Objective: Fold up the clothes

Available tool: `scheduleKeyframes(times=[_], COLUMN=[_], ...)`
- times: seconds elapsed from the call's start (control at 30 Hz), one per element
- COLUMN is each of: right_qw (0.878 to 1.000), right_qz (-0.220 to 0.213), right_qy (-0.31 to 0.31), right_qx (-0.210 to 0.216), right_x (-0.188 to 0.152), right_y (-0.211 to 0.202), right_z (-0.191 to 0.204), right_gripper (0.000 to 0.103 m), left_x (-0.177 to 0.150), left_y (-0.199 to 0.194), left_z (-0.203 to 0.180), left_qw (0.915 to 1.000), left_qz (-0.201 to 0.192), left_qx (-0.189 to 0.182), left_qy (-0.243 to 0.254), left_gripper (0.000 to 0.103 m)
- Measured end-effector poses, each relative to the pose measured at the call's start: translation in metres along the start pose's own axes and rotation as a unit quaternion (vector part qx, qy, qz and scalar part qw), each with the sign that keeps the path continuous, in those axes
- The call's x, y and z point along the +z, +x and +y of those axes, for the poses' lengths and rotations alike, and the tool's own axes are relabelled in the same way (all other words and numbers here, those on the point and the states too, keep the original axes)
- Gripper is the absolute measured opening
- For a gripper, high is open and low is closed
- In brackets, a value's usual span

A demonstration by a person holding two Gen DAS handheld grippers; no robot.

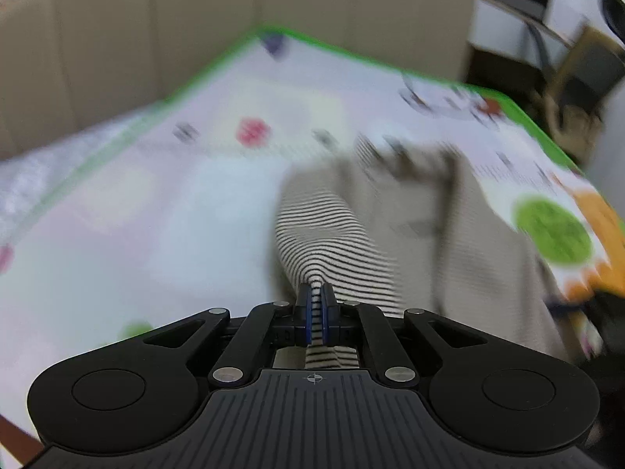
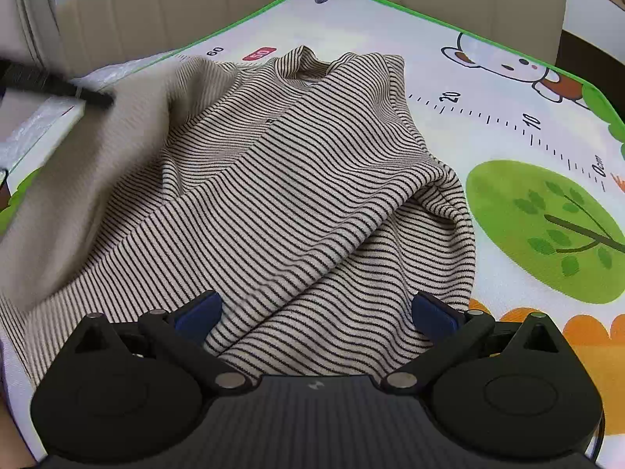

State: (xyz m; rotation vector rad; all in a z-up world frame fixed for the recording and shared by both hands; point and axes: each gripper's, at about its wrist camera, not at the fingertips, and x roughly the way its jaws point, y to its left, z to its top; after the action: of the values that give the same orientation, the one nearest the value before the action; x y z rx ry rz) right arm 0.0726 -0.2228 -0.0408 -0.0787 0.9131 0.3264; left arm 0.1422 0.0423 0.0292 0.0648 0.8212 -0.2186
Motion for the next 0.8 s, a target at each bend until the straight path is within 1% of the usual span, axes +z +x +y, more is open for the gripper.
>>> scheduleKeyframes(times=[0.07, 0.13, 0.17, 0.2, 0.27, 0.3, 0.33, 0.4, 0.47, 0.53, 0.57, 0.6, 0.63, 0.67, 0.7, 0.73, 0.77, 0.8], right_qw=[1.0, 1.0, 1.0, 1.0, 1.0, 1.0, 1.0, 0.999, 0.999, 0.999, 0.998, 0.998, 0.997, 0.996, 0.995, 0.993, 0.99, 0.986], right_qz=[0.001, 0.004, 0.006, 0.008, 0.015, 0.019, 0.024, 0.032, 0.032, 0.022, 0.015, 0.006, -0.004, -0.014, -0.024, -0.031, -0.034, -0.033], right_qy=[-0.002, -0.004, -0.005, -0.006, -0.006, -0.005, -0.005, -0.008, -0.019, -0.04, -0.05, -0.062, -0.074, -0.085, -0.097, -0.109, -0.123, -0.134], right_qx=[-0.001, -0.003, -0.004, -0.005, -0.005, -0.005, -0.005, -0.006, -0.012, -0.021, -0.022, -0.014, -0.007, 0.001, 0.015, 0.042, 0.067, 0.089], right_x=[0.001, 0.001, 0.002, 0.003, 0.005, 0.006, 0.007, 0.01, 0.011, 0.011, 0.011, 0.011, 0.011, 0.011, 0.011, 0.009, 0.005, 0.001], right_y=[0.001, 0.002, 0.002, 0.003, 0.005, 0.006, 0.007, 0.009, 0.009, 0.003, -0.003, -0.015, -0.027, -0.039, -0.052, -0.067, -0.078, -0.086], right_z=[0.001, 0.001, 0.002, 0.002, 0.002, 0.002, 0.002, 0.003, 0.007, 0.015, 0.019, 0.027, 0.034, 0.041, 0.049, 0.059, 0.07, 0.081], right_gripper=[0.103, 0.103, 0.103, 0.103, 0.103, 0.103, 0.103, 0.103, 0.103, 0.101, 0.086, 0.076, 0.057, 0.051, 0.051, 0.052, 0.061, 0.068], left_x=[0.023, 0.045, 0.053, 0.058, 0.064, 0.066, 0.064, 0.058, 0.046, 0.031, 0.025, 0.018, 0.011, 0.005, 0.0, -0.005, -0.008, -0.011], left_y=[0.002, 0.009, 0.015, 0.02, 0.034, 0.039, 0.04, 0.035, 0.023, 0.012, 0.009, 0.008, 0.007, 0.006, 0.005, 0.005, 0.007, 0.009], left_z=[0.021, 0.048, 0.062, 0.073, 0.095, 0.105, 0.111, 0.119, 0.116, 0.1, 0.089, 0.076, 0.062, 0.046, 0.031, 0.017, 0.008, -0.001], left_qw=[0.9976, 0.9897, 0.9857, 0.9821, 0.9742, 0.9701, 0.968, 0.9688, 0.9712, 0.9729, 0.9748, 0.9781, 0.9812, 0.9857, 0.9893, 0.9918, 0.9932, 0.9937], left_qz=[-0.042, -0.078, -0.084, -0.086, -0.089, -0.09, -0.088, -0.08, -0.077, -0.069, -0.064, -0.06, -0.059, -0.065, -0.07, -0.077, -0.084, -0.091], left_qx=[0.055, 0.12, 0.146, 0.167, 0.207, 0.224, 0.232, 0.219, 0.179, 0.127, 0.096, 0.064, 0.036, 0.022, 0.007, -0.005, -0.013, -0.02], left_qy=[-0.002, 0.0, -0.007, -0.014, -0.02, -0.025, -0.04, -0.085, -0.136, -0.181, -0.191, -0.189, -0.18, -0.154, -0.128, -0.102, -0.079, -0.061], left_gripper=[0.005, 0.005, 0.005, 0.001, 0.002, 0.002, 0.002, 0.005, 0.01, 0.023, 0.035, 0.043, 0.046, 0.054, 0.064, 0.07, 0.081, 0.083])
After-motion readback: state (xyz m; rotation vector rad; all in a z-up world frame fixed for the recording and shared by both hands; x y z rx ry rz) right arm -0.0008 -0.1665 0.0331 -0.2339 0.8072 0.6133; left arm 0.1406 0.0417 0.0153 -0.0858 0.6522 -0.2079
